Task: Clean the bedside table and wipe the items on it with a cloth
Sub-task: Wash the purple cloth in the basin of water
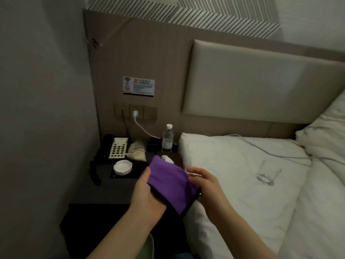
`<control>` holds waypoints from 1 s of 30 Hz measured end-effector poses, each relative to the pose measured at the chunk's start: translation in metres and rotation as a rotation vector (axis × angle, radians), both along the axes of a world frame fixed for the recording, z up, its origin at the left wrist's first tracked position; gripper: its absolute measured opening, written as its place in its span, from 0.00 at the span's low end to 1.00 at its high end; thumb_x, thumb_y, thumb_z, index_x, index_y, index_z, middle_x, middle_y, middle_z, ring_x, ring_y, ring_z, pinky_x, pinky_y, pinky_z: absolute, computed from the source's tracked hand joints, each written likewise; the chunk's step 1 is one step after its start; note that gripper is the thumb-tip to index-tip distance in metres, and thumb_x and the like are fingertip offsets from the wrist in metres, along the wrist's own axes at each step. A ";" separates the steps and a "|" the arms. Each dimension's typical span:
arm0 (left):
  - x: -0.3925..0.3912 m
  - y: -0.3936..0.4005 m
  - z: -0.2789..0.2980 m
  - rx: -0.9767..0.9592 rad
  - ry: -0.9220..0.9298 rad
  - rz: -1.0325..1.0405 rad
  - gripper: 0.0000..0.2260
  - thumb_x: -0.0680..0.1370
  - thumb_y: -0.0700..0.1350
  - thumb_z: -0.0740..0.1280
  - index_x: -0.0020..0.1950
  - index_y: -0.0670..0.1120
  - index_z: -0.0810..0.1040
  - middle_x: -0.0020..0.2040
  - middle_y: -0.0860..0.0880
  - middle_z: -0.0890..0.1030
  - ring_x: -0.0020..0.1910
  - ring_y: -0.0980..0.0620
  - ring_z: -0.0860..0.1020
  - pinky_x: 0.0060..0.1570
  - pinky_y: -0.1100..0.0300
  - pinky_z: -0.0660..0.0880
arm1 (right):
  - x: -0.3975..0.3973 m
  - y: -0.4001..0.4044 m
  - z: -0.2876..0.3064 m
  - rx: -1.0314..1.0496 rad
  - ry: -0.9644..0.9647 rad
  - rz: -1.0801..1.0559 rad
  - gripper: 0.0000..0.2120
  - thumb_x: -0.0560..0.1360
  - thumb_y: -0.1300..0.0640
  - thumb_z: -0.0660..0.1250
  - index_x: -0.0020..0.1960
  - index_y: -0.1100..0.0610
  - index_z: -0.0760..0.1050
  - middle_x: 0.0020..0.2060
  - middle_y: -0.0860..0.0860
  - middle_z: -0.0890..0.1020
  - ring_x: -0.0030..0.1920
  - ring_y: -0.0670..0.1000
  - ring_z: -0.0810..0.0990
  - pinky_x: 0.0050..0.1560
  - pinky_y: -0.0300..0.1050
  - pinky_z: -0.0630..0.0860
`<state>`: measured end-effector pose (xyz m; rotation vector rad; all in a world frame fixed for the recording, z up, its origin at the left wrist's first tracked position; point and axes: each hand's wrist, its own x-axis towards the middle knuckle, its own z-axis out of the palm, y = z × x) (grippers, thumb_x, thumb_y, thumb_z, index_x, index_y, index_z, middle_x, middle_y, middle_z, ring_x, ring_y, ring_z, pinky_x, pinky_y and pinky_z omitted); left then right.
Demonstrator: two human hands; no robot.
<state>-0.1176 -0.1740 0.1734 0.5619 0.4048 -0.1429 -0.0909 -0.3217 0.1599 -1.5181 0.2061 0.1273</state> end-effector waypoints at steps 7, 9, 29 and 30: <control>0.020 -0.112 -0.008 -0.151 0.074 -0.324 0.24 0.81 0.57 0.56 0.50 0.39 0.83 0.45 0.38 0.84 0.49 0.40 0.78 0.47 0.48 0.72 | 0.025 -0.155 -0.018 -0.131 -0.049 -0.393 0.09 0.74 0.67 0.63 0.50 0.56 0.76 0.49 0.57 0.81 0.48 0.52 0.80 0.48 0.47 0.72; 0.025 -0.147 -0.008 -0.170 0.102 -0.380 0.27 0.81 0.59 0.55 0.50 0.36 0.80 0.42 0.36 0.84 0.49 0.39 0.78 0.47 0.47 0.72 | 0.041 -0.194 -0.020 -0.190 -0.051 -0.496 0.10 0.74 0.66 0.62 0.54 0.58 0.75 0.50 0.59 0.80 0.49 0.55 0.78 0.48 0.48 0.72; 0.105 -0.242 -0.045 -0.136 0.229 -0.423 0.23 0.81 0.56 0.57 0.56 0.37 0.80 0.53 0.39 0.82 0.54 0.39 0.78 0.57 0.47 0.72 | 0.182 -0.329 -0.123 -0.489 0.066 -0.717 0.44 0.64 0.54 0.80 0.72 0.63 0.61 0.66 0.60 0.71 0.66 0.60 0.72 0.67 0.52 0.70; 0.105 -0.240 -0.048 -0.139 0.236 -0.411 0.23 0.81 0.56 0.57 0.56 0.38 0.80 0.53 0.39 0.83 0.54 0.39 0.78 0.55 0.48 0.73 | 0.186 -0.332 -0.126 -0.467 0.066 -0.720 0.43 0.64 0.55 0.80 0.71 0.63 0.62 0.66 0.60 0.72 0.66 0.60 0.72 0.67 0.53 0.69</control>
